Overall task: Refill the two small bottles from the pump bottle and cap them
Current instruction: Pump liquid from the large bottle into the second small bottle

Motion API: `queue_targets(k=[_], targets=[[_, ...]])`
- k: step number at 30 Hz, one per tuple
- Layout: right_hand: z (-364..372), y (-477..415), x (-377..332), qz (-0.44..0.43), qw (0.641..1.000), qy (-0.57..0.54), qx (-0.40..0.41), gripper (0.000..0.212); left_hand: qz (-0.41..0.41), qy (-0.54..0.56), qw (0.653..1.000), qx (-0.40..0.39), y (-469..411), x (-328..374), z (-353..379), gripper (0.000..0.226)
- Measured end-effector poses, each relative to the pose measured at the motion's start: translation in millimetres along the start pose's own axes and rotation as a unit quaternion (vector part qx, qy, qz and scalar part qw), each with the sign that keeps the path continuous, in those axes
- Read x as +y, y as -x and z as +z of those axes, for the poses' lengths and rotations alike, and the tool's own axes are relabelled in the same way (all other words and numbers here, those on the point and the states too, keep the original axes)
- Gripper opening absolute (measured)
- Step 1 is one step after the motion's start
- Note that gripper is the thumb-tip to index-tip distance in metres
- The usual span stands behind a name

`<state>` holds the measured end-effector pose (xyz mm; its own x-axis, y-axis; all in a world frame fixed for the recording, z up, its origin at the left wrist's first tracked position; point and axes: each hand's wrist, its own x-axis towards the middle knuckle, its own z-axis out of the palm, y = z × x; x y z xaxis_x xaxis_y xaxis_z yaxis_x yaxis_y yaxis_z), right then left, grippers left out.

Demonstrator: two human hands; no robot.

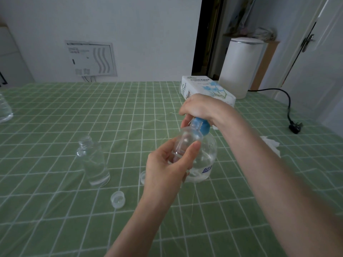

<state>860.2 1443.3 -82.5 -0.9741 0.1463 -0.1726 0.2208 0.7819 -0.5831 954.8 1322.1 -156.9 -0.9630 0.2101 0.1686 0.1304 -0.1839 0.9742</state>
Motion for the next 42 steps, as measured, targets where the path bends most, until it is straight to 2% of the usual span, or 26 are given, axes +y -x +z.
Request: queue_targets(k=[14,21,25,33,37,42], targets=[[-10.5,3.3,-2.8,-0.012,1.000,0.014,0.021,0.042,0.013,-0.001,1.000,-0.019,-1.8,1.9,-1.4,0.024],[-7.3,2.8,-4.4,-0.003,1.000,0.010,-0.001,0.025,0.006,0.010,1.000,-0.016,-2.4,2.5,-0.6,0.028],[-2.4,-0.1,-2.3,0.002,1.000,-0.001,-0.008,0.037,0.003,0.010,1.000,-0.023,-1.1,1.3,-1.0,0.026],[1.5,-0.1,2.2,-0.006,1.000,-0.013,-0.012,0.031,0.000,0.001,1.000,-0.022,0.0,-1.8,-1.6,0.029],[-4.6,2.7,-1.6,-0.016,1.000,0.010,0.008,0.043,0.001,0.003,1.000,-0.018,-0.5,-0.5,-1.5,0.028],[-9.3,5.8,-6.6,-0.020,0.999,0.032,0.011,0.039,0.002,0.008,1.000,-0.013,-3.0,0.9,-0.5,0.027]])
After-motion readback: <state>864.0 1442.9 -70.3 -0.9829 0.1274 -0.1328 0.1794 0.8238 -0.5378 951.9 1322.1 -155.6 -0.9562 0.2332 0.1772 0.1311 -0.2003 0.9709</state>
